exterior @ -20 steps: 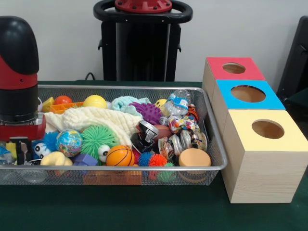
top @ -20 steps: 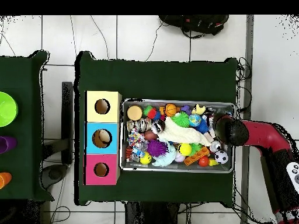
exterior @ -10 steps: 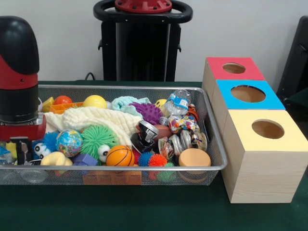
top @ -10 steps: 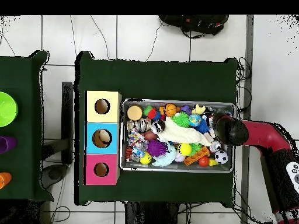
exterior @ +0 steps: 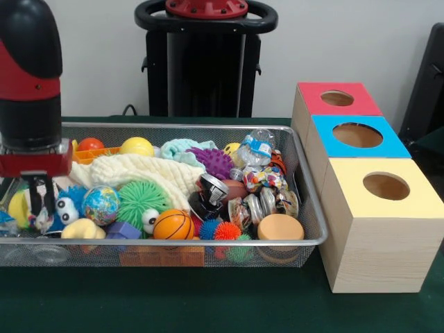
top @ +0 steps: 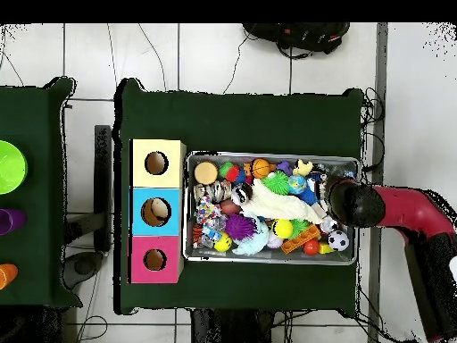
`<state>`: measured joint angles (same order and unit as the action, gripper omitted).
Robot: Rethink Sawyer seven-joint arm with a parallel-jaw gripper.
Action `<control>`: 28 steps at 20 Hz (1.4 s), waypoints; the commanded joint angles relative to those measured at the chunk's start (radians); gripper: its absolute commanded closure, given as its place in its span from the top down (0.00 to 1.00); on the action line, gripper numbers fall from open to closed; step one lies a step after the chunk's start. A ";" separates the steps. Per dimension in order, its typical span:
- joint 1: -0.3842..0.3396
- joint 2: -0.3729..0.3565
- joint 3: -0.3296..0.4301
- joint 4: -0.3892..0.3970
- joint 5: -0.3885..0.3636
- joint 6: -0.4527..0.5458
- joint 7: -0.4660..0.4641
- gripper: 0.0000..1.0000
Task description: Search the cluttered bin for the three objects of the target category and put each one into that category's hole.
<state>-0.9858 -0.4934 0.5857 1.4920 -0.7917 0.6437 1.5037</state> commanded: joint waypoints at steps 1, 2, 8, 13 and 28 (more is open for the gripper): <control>0.027 -0.209 0.060 0.170 0.148 0.231 -0.146 0.00; 0.028 -0.212 0.070 0.169 0.163 0.227 -0.137 0.00; 0.068 -0.277 0.083 0.141 0.249 0.286 -0.110 0.00; 0.096 -0.356 0.075 0.131 0.331 0.379 -0.101 0.00; 0.272 -0.581 -0.057 0.407 0.472 0.205 0.218 0.00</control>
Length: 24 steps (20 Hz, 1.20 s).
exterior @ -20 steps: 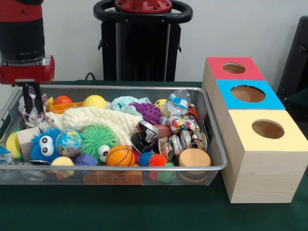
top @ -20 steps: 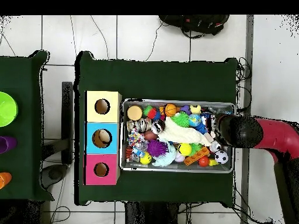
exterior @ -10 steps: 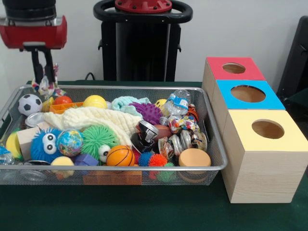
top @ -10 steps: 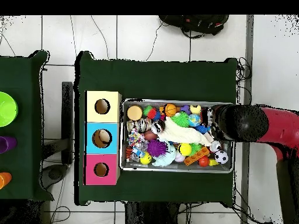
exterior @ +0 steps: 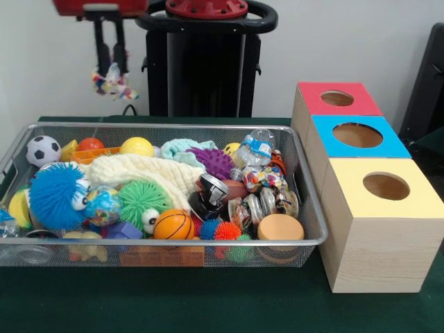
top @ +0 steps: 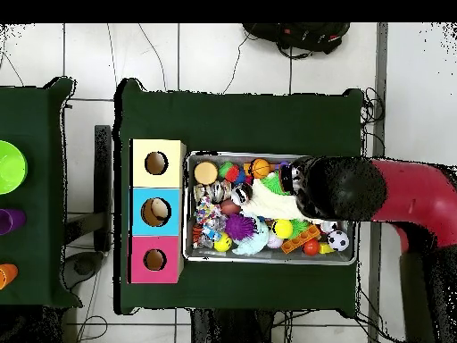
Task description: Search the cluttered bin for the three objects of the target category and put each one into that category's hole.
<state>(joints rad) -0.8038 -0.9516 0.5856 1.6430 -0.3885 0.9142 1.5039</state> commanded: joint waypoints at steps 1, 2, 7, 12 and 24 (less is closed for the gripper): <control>0.105 -0.134 -0.072 0.273 0.077 -0.080 0.234 0.00; 0.117 -0.134 -0.085 0.274 0.080 -0.087 0.246 0.00; 0.201 -0.124 -0.153 0.285 0.083 -0.145 0.336 0.00; 0.339 -0.114 -0.256 0.308 0.082 -0.227 0.472 0.00; 0.460 -0.068 -0.356 0.313 0.114 -0.308 0.527 0.00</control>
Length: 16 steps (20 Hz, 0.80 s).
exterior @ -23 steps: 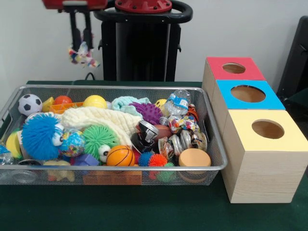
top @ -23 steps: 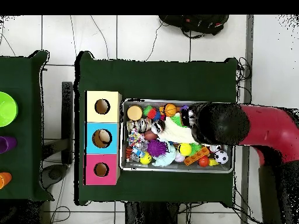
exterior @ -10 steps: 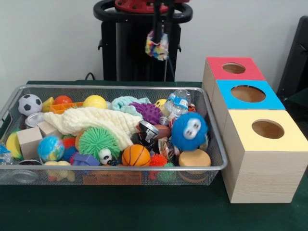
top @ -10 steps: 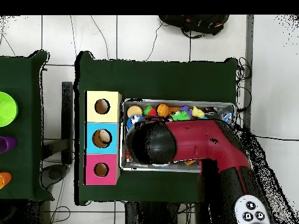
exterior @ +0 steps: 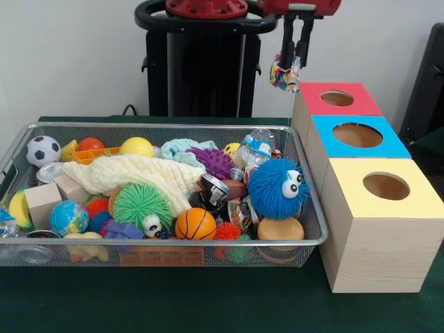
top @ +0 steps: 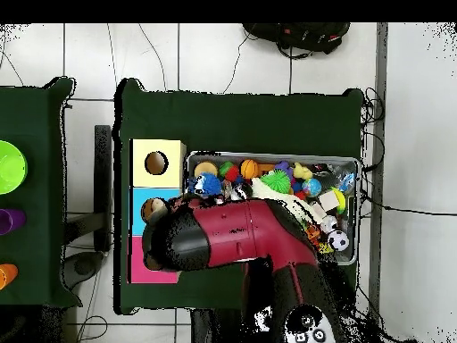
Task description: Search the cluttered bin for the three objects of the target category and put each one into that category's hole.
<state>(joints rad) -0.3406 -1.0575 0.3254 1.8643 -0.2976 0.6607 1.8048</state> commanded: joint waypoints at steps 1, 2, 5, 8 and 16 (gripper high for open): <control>-0.004 0.040 -0.100 0.092 0.020 -0.060 0.221 0.00; -0.008 0.043 -0.100 0.095 0.021 -0.066 0.215 0.00; -0.013 0.049 -0.102 0.097 0.029 -0.074 0.204 0.00; -0.001 0.041 -0.115 0.103 0.036 -0.075 0.210 0.00; 0.010 0.031 -0.138 0.118 0.049 -0.087 0.191 0.00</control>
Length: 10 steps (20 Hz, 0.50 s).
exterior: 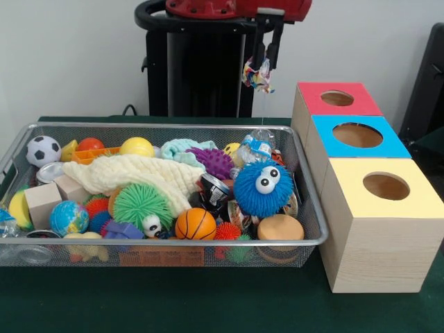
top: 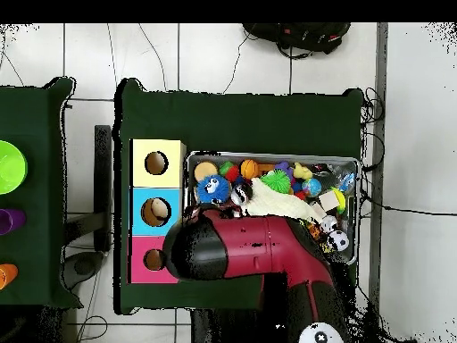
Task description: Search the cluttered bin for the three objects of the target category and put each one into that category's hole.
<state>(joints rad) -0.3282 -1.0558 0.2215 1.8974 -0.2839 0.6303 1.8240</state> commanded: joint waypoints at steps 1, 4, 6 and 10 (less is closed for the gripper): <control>0.002 0.027 -0.041 0.091 0.034 -0.063 0.175 0.00; 0.013 0.021 -0.053 0.106 0.038 -0.074 0.180 0.00; 0.039 0.024 -0.069 0.100 0.037 -0.073 0.205 0.00; 0.164 0.066 -0.143 0.066 0.026 -0.098 0.335 0.00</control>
<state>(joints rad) -0.2750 -1.0522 0.1521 1.8999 -0.2697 0.5974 1.8252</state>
